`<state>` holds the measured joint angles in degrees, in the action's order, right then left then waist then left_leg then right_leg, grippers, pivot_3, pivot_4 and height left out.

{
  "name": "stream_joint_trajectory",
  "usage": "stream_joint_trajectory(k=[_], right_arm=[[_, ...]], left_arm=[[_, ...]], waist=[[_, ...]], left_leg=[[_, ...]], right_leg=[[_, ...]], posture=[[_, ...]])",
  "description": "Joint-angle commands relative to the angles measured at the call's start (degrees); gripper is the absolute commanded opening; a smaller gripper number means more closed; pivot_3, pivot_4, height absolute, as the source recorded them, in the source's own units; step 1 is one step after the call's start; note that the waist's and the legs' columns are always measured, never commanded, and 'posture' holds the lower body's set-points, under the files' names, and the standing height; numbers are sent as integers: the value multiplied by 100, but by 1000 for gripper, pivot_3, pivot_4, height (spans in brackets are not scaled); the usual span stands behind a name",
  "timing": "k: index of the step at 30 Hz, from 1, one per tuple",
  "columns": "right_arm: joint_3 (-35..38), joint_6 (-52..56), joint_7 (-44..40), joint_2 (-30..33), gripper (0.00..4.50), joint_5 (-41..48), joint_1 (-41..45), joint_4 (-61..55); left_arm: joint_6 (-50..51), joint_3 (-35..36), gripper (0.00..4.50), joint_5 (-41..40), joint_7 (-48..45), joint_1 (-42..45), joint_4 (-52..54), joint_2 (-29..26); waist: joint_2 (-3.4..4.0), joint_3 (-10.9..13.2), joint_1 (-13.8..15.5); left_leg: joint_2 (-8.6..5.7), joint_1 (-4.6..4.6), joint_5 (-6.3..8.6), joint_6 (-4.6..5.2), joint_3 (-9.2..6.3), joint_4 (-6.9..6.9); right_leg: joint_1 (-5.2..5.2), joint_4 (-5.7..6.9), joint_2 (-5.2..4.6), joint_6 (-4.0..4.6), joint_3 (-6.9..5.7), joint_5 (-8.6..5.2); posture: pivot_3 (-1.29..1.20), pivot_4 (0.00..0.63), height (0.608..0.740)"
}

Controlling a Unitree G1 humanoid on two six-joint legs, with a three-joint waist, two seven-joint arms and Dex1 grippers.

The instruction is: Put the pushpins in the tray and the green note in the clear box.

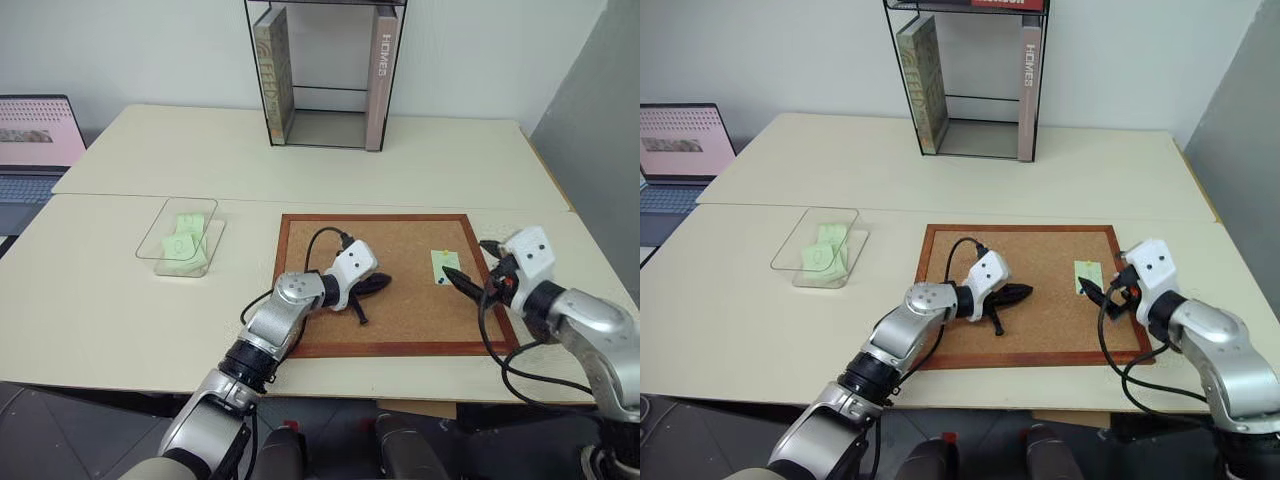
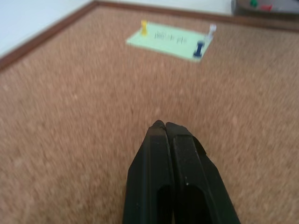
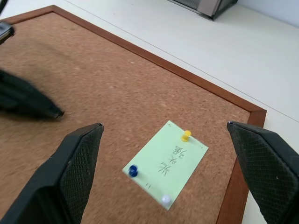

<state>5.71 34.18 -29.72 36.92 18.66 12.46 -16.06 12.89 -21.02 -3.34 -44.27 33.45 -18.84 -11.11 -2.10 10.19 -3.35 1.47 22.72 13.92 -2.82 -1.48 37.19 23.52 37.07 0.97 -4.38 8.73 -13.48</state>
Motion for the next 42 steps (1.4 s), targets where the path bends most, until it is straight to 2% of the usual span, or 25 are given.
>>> stream_joint_trajectory(k=[1,8,13,29,32,42], right_arm=[[-41,-55,11,-118,4500,-114,563,691],[-228,-460,-97,-333,4500,-405,1372,2194],[-256,-602,-74,-519,3720,-521,1511,2610],[-298,-601,-159,-672,428,-660,1574,2736],[-301,-541,-189,-661,47,-637,1576,2679],[-20,-262,-126,-669,11,-331,1507,1909]], left_arm=[[-122,-6,42,110,-59,89,-71,4],[-76,3,42,154,-130,3,56,-75],[-13,18,0,166,-141,-51,145,-92],[106,22,0,232,-97,-13,134,-78],[128,-23,0,289,-104,16,111,-98],[435,-42,0,412,36,60,66,-65]], waist=[[0,0,4],[4,-2,-4],[5,-3,-10],[6,-3,-41],[6,-3,-44],[7,-3,-47]], left_leg=[[0,0,0,0,0,0],[-1,-1,0,0,-1,0],[-1,1,0,1,-4,-6],[-1,0,0,1,-4,-7],[-1,-1,0,1,-4,-6],[-1,0,0,1,-5,-6]], right_leg=[[0,-1,0,0,0,0],[-1,1,0,-3,0,2],[-1,0,0,-3,-2,2],[0,0,0,-3,-2,2],[-1,1,0,-3,-2,2],[0,1,0,-3,-2,3]], posture=[[0,150,740],[0,150,740],[0,150,740],[0,150,740],[0,150,740],[0,150,740]])
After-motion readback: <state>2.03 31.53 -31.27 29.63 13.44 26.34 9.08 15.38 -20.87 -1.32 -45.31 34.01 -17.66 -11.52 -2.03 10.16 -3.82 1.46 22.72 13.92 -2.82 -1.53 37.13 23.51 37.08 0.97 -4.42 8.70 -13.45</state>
